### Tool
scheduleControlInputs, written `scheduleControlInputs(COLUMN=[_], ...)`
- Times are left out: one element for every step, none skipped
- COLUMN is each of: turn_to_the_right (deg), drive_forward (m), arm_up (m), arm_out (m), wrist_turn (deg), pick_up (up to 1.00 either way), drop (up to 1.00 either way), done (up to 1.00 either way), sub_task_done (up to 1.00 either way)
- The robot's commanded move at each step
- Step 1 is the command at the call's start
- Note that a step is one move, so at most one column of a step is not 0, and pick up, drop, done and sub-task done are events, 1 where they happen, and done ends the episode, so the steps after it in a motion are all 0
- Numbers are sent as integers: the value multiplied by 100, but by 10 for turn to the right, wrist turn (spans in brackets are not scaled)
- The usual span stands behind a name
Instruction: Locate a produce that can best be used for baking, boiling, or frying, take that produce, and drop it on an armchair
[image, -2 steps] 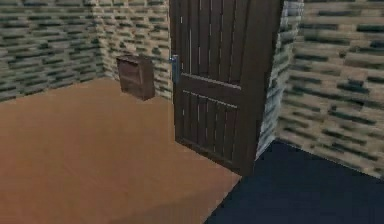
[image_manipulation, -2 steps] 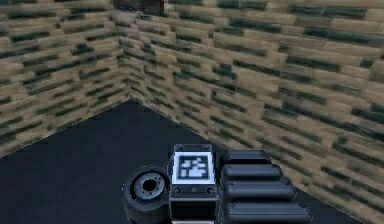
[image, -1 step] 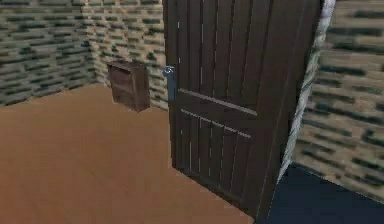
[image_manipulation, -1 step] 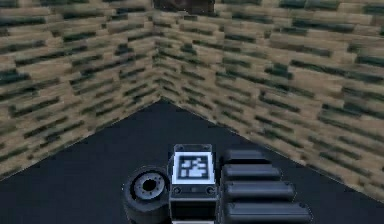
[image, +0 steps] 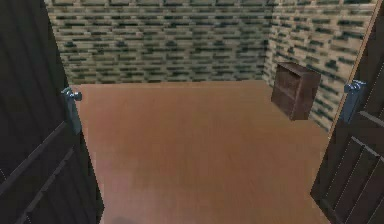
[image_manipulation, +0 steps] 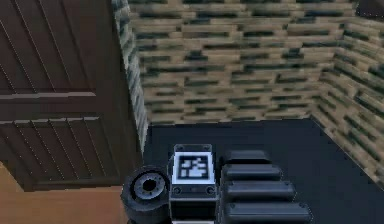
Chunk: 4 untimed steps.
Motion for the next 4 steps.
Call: scheduleControlInputs(turn_to_the_right=[-30,0,0,-450], drive_forward=[0,100,50,0], arm_up=[0,0,0,0], arm_out=[0,0,0,0], wrist_turn=[0,0,0,0], pick_up=[0,0,0,0], drop=[0,0,0,0], done=[0,0,0,0], sub_task_done=[0,0,0,0])
